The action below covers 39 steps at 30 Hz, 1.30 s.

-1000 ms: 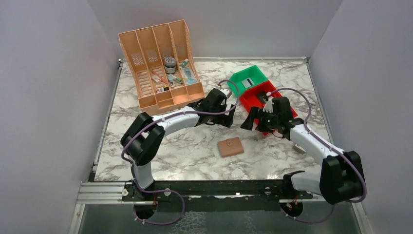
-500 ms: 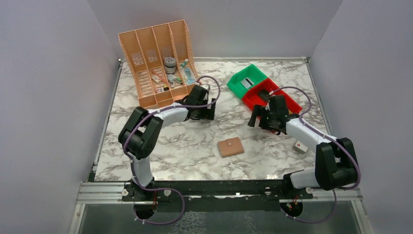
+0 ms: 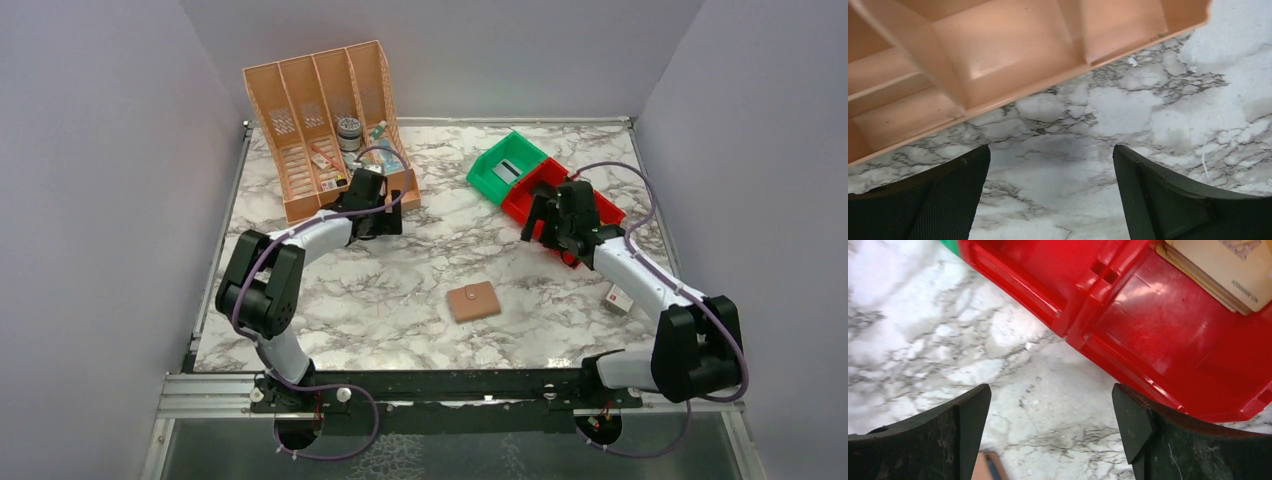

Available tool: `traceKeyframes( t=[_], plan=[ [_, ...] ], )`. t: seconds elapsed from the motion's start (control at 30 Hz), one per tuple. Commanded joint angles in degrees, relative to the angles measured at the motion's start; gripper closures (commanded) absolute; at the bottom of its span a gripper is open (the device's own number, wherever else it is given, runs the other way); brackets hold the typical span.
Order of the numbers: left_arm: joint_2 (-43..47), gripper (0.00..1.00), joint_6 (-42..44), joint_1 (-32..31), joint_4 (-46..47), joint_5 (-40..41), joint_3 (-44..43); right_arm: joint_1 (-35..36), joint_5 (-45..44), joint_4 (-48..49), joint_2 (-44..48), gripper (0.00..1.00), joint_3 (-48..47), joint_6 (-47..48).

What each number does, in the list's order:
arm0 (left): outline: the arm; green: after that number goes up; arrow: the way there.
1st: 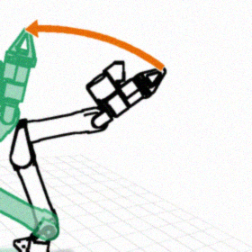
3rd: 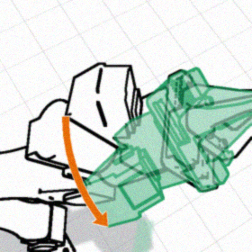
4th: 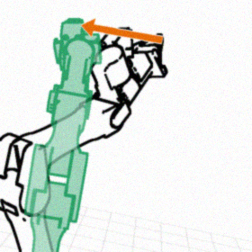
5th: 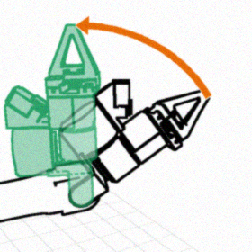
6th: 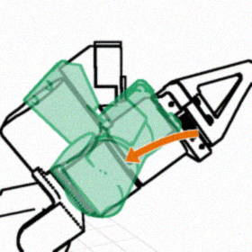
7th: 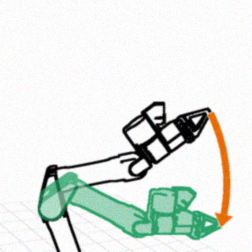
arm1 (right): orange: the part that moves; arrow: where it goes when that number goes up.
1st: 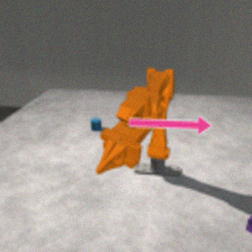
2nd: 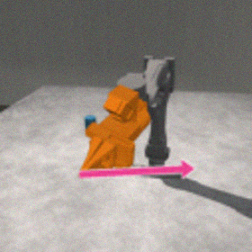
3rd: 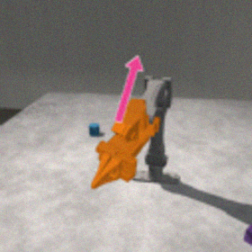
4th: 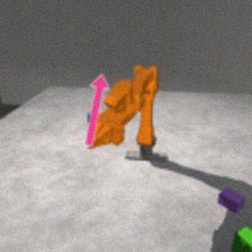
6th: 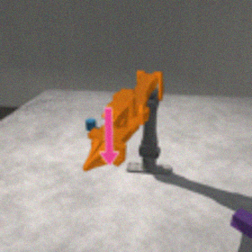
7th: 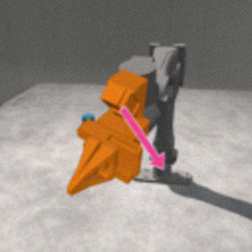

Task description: Take the credit cards out of the card holder

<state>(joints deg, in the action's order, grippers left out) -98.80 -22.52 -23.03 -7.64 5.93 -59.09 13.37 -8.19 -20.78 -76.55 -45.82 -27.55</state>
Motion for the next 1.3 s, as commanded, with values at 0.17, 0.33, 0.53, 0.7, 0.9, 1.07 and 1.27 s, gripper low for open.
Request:
traceKeyframes(
  t=[0.17,0.33,0.53,0.7,0.9,1.07,1.27],
  plan=[
    [5.9,0.04,-1.6,5.5,-0.8,5.9,2.5,-0.4,9.0,3.2,0.1,0.11,-7.4,-0.4],
    [7.5,0.04,-2.8,9.9,-1.0,7.0,3.2,-0.4,8.2,2.3,-5.8,0.13,-13.4,0.3],
    [9.0,0.04,-3.5,14.7,-0.8,6.2,3.5,-0.3,5.3,3.8,-12.2,0.14,-18.7,-0.9],
    [9.6,0.04,-3.8,16.6,-1.2,6.0,3.4,0.2,2.5,3.3,-18.9,0.19,-24.8,-1.8],
    [10.9,0.04,-4.6,16.6,-0.3,1.5,4.2,2.4,-5.4,0.3,-28.6,0.24,-34.3,-2.7],
    [15.2,0.05,-5.4,16.6,0.3,-4.3,6.1,3.3,-9.5,0.7,-32.6,0.32,-37.6,-0.9],
    [21.0,0.05,-5.7,16.6,-2.3,-9.4,7.3,3.7,-10.6,1.1,-34.1,0.44,-38.3,0.4]
  ],
)
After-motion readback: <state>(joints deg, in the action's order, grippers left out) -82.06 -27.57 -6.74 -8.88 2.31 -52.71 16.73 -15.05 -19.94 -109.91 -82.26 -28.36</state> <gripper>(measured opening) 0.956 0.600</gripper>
